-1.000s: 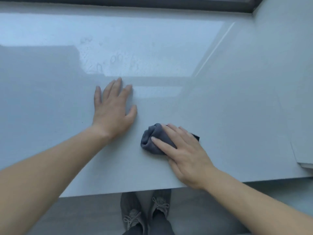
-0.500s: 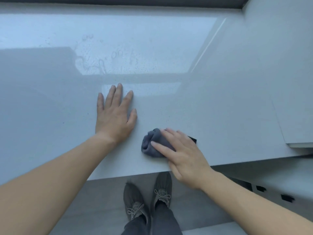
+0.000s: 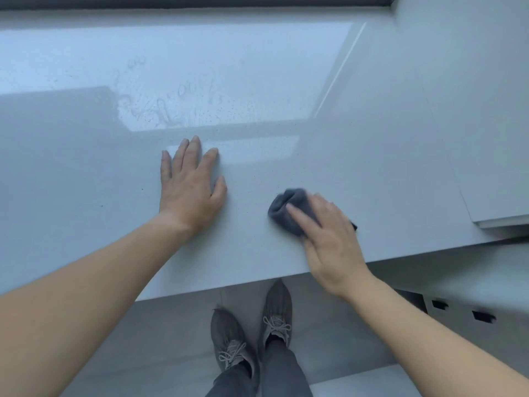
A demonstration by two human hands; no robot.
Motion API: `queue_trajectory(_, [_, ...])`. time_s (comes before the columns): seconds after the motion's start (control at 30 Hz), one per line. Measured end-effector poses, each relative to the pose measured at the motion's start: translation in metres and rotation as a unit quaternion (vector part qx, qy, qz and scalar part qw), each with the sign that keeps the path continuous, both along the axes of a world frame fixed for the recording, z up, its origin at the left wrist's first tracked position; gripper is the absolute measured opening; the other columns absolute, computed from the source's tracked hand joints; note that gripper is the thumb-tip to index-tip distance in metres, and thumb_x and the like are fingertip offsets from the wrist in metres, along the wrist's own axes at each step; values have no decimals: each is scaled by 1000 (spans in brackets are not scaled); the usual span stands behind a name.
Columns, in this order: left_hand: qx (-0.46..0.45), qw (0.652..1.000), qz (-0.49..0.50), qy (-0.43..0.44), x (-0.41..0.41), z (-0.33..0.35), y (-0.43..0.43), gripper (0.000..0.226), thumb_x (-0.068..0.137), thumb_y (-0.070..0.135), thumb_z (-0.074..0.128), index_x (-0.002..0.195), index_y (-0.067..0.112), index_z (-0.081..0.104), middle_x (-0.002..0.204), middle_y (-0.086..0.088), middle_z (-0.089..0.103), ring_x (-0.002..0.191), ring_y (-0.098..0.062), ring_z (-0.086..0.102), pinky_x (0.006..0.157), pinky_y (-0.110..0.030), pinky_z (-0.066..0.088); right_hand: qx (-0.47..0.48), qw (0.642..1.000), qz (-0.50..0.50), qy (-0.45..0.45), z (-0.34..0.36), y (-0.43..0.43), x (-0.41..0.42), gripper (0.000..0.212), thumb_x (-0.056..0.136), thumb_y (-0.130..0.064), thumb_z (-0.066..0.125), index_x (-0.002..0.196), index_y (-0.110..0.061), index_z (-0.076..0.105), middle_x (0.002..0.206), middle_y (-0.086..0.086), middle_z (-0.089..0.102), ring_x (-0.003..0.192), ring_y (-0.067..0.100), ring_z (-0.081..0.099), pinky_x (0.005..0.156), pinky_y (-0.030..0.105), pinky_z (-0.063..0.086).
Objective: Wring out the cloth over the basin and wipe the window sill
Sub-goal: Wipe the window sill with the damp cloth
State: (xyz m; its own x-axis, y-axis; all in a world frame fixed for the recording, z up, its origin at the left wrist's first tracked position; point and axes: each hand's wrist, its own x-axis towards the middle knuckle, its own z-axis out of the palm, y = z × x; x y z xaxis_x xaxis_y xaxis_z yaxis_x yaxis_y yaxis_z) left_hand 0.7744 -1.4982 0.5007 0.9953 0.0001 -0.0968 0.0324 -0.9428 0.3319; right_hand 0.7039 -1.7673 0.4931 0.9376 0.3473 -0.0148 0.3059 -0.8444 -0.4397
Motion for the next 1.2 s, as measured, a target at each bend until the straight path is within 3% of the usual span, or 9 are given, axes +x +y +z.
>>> queue_trajectory(0.1, [-4,999,-53,-9,4,2,-13,62,92,39,32,150,17,34,165,-11,12,153,-24,2,123,-41,-5,-1,998,-59,-7,-1,6,-2,60,91,-11,48,148,-26,43,158,11,29,147,32,24,119,52,21])
queue_trajectory(0.23, [-26,998,-64,-8,15,2,-34,61,94,37,35,152,18,30,165,-11,10,153,-24,2,123,-39,-6,-20,996,86,-8,1,-5,-35,65,89,-13,52,150,-30,38,161,8,26,149,30,22,119,49,21])
queue_trajectory(0.33, [-5,999,-44,-22,27,-1,-39,60,97,33,40,154,18,26,166,-11,6,153,-24,-1,123,-40,-7,-39,988,151,-5,1,-29,-10,68,85,-15,48,149,-33,35,161,6,27,149,28,23,121,44,17])
queue_trajectory(0.53, [2,999,-39,-33,53,2,-42,61,98,33,39,155,19,23,166,-11,3,153,-22,-4,123,-40,-7,-21,997,-73,-23,-9,-41,89,56,92,-22,40,147,-25,46,151,13,39,135,37,40,107,56,35])
queue_trajectory(0.6, [0,999,-35,-33,63,3,-46,61,98,34,39,155,19,22,166,-11,3,153,-22,-4,123,-40,-6,-23,998,-49,-19,-8,-35,67,58,91,-18,46,148,-25,44,152,12,37,135,37,39,107,56,35])
queue_trajectory(0.7, [-2,999,-33,-41,84,4,-54,62,98,34,39,155,18,21,166,-11,3,153,-23,-4,123,-41,-6,-19,996,87,-8,-2,-42,19,71,82,-7,59,149,-27,42,158,10,31,145,33,30,113,54,30])
queue_trajectory(0.77, [-5,999,-27,-43,102,4,-58,61,98,34,39,155,18,21,166,-11,3,153,-23,-4,123,-40,-6,-13,991,134,-18,-1,-55,29,72,84,-9,56,150,-33,37,160,6,29,148,29,26,118,48,24])
queue_trajectory(1.0, [9,999,9,-48,160,1,-66,61,98,35,36,154,20,21,166,-10,4,153,-22,-4,123,-40,-6,3,997,-72,-14,-9,-43,201,56,94,-23,40,149,-32,41,154,5,37,140,30,34,115,50,28])
queue_trajectory(1.2, [17,998,60,-9,170,-10,-73,62,97,38,28,156,20,17,166,-9,-3,152,-20,-11,123,-41,-6,-3,997,66,-29,-11,-53,162,61,87,-14,47,147,-28,44,154,9,36,140,35,36,111,52,33])
